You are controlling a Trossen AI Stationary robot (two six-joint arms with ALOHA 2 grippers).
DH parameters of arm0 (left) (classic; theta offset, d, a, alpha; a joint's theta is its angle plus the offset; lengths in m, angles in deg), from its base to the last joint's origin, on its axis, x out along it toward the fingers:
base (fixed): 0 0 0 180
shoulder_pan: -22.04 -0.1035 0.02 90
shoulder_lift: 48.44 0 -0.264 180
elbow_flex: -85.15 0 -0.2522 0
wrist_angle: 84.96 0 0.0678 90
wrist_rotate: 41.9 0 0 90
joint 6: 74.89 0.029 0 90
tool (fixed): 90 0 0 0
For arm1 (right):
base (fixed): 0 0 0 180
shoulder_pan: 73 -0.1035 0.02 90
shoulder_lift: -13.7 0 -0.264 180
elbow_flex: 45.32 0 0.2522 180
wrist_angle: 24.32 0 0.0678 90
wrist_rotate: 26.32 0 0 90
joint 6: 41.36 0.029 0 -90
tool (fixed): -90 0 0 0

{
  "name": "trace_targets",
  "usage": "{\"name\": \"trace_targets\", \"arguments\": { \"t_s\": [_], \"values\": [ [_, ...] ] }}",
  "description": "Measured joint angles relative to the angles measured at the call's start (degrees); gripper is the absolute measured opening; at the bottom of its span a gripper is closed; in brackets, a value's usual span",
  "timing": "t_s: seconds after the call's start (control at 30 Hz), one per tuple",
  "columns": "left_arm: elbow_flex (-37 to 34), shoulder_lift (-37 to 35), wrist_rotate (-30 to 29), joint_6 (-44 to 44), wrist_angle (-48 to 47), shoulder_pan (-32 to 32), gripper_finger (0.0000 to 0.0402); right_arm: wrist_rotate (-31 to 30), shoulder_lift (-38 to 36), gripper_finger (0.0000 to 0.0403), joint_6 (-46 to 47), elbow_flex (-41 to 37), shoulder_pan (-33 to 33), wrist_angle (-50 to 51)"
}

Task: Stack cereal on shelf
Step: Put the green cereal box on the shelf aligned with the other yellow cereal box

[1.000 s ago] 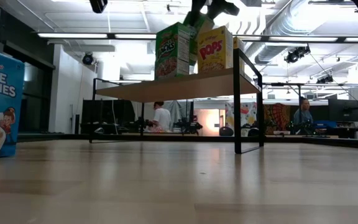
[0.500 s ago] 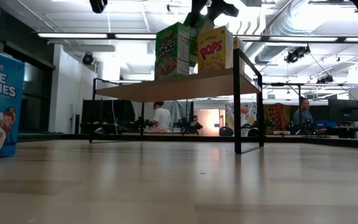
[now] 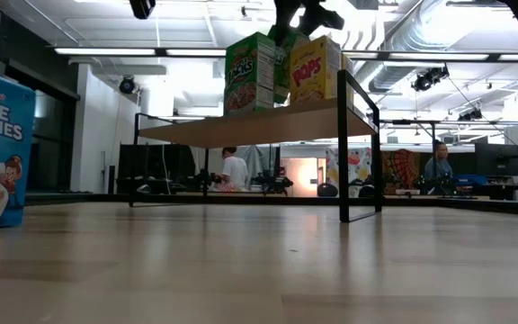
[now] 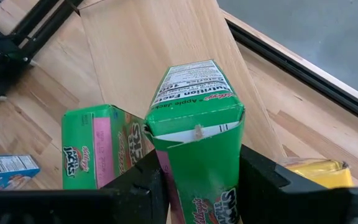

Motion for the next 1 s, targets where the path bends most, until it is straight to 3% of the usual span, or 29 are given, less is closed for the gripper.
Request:
{"name": "trace_targets", "arguments": {
  "t_s": [1.0],
  "values": [
    [0.0,0.0,-0.23,0.0,0.01,0.0,0.0211,2.11,2.01,0.0134,0.18,0.02,-0.48,5.05]
  ]
}}
